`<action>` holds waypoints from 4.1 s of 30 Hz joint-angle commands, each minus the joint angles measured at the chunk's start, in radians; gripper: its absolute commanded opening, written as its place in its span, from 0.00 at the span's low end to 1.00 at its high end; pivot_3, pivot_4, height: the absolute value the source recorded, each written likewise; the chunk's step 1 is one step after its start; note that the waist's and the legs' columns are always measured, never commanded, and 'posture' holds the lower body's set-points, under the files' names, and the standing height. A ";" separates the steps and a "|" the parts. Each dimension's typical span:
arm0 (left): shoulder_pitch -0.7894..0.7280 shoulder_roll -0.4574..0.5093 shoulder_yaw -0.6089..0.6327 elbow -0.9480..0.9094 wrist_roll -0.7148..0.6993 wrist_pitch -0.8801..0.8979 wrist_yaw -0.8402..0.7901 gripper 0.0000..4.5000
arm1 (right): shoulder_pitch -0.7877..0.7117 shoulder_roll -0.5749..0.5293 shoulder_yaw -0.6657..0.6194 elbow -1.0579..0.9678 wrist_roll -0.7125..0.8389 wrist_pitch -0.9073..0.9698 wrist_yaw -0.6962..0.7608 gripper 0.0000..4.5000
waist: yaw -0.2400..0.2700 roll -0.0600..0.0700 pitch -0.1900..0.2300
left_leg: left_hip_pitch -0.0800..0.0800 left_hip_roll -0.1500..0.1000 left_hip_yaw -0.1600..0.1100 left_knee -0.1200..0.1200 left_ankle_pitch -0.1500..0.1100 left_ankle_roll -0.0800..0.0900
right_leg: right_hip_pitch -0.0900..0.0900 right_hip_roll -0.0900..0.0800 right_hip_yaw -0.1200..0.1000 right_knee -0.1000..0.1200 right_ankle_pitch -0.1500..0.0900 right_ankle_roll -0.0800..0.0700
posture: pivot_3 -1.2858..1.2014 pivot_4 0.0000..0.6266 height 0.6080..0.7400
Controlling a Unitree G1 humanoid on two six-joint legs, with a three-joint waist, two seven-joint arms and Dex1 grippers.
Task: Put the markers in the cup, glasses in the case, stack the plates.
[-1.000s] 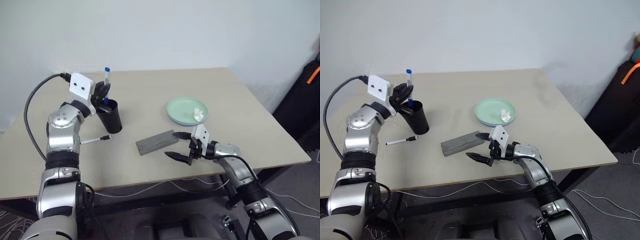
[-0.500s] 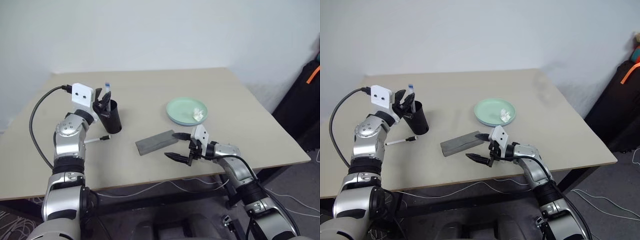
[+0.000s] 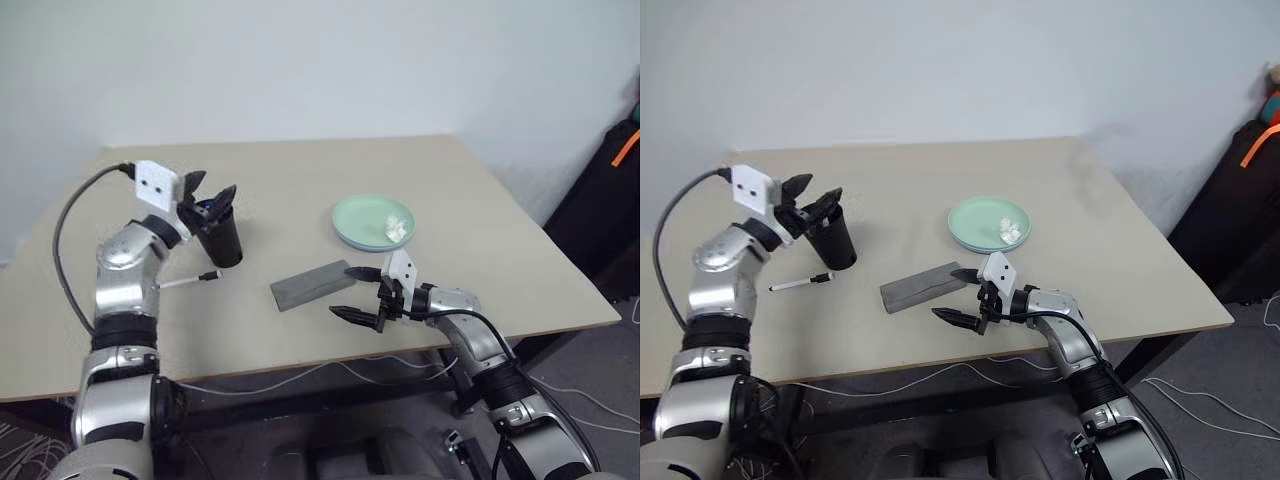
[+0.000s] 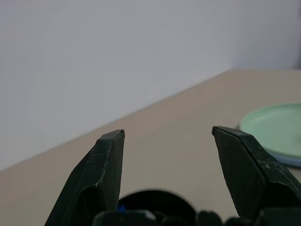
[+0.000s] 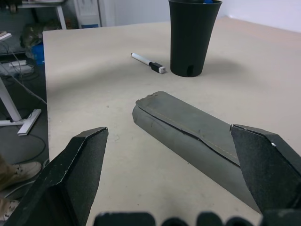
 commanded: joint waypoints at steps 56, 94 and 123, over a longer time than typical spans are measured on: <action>-0.375 0.182 -0.619 0.774 0.769 -0.214 -0.469 0.42 | 0.013 -0.036 -0.026 -0.119 0.008 0.033 -0.047 1.00 | 0.002 -0.002 0.000 | -0.002 -0.001 0.001 -0.003 0.000 0.000 | -0.002 -0.002 -0.001 -0.002 -0.001 -0.001 | 0.52 0.00 1.00; -0.431 0.123 -0.547 0.810 0.760 -0.087 -0.287 0.68 | 0.033 -0.067 -0.031 -0.163 0.006 0.066 -0.053 1.00 | 0.003 -0.004 0.000 | -0.002 0.000 0.000 -0.002 0.000 0.000 | -0.002 -0.001 -0.001 0.000 -0.001 -0.001 | 0.52 0.00 1.00; -0.424 0.074 -0.500 0.817 0.741 0.064 -0.390 0.99 | 0.142 -0.112 -0.045 -0.341 0.026 0.175 -0.119 1.00 | 0.003 -0.004 0.000 | -0.001 -0.001 0.000 -0.001 0.000 0.000 | 0.000 -0.003 -0.002 -0.001 -0.001 0.000 | 0.52 0.00 1.00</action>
